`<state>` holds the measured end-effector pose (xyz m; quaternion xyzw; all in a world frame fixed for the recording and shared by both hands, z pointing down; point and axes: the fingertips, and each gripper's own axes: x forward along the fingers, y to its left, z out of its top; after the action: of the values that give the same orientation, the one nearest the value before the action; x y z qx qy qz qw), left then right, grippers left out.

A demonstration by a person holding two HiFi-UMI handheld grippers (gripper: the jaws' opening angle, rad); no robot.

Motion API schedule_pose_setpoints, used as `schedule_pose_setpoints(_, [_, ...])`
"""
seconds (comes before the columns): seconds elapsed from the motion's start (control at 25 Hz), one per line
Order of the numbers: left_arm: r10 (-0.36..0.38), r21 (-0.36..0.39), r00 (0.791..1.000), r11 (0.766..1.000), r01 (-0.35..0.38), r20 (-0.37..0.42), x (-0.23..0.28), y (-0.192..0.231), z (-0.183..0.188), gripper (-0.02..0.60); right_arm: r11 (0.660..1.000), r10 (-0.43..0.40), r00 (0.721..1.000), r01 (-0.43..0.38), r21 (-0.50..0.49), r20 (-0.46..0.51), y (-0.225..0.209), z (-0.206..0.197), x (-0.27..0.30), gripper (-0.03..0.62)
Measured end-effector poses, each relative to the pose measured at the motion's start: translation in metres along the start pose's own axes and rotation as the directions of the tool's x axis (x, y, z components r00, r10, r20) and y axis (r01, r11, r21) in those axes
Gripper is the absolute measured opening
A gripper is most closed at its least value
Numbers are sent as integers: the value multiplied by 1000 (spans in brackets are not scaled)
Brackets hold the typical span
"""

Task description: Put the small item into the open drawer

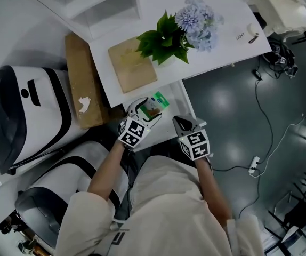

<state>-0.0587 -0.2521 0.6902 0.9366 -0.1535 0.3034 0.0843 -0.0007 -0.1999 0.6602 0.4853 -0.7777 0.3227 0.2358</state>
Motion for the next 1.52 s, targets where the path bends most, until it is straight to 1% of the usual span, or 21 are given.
schedule_pose_setpoints(0.2, [-53,3,997,999,54,-62,17,-10,-29,357,999,-11,1000,11,36,-3,0,-10,-1,25])
schedule_pose_setpoints(0.48, [-83,-4,987,996,84,-139,36,-9,-65,357,997,-15,999,17,69,-31,-2,-22,2,25])
schedule_pose_setpoints(0.68, [-101,-9,974,995,101,-204,51,-5,-91,358,995,-24,999,27,97,-37,-5,-26,4,25])
schedule_pose_setpoints(1.0, [-158,-17,946,987,159,-282,80,-8,-117,359,991,-52,997,59,123,-54,-12,-38,-2,25])
schedule_pose_setpoints(1.12, [-163,-36,940,986,160,-299,89,-8,-123,357,988,-66,997,71,141,-43,-14,-42,-3,25])
schedule_pose_setpoints(1.2, [-161,-33,938,987,159,-306,96,-9,-126,359,986,-69,997,74,150,-38,-12,-45,-3,25])
schedule_pose_setpoints(1.32, [-157,-29,934,987,156,-320,105,-9,-130,358,987,-62,997,68,146,-46,-8,-49,0,25])
schedule_pose_setpoints(1.44, [-148,-44,928,989,142,-342,113,-9,-135,359,987,-51,997,58,147,-51,-5,-52,1,25])
schedule_pose_setpoints(1.52, [-140,-55,927,990,128,-347,119,-7,-136,359,988,-48,997,56,146,-56,-4,-55,1,25])
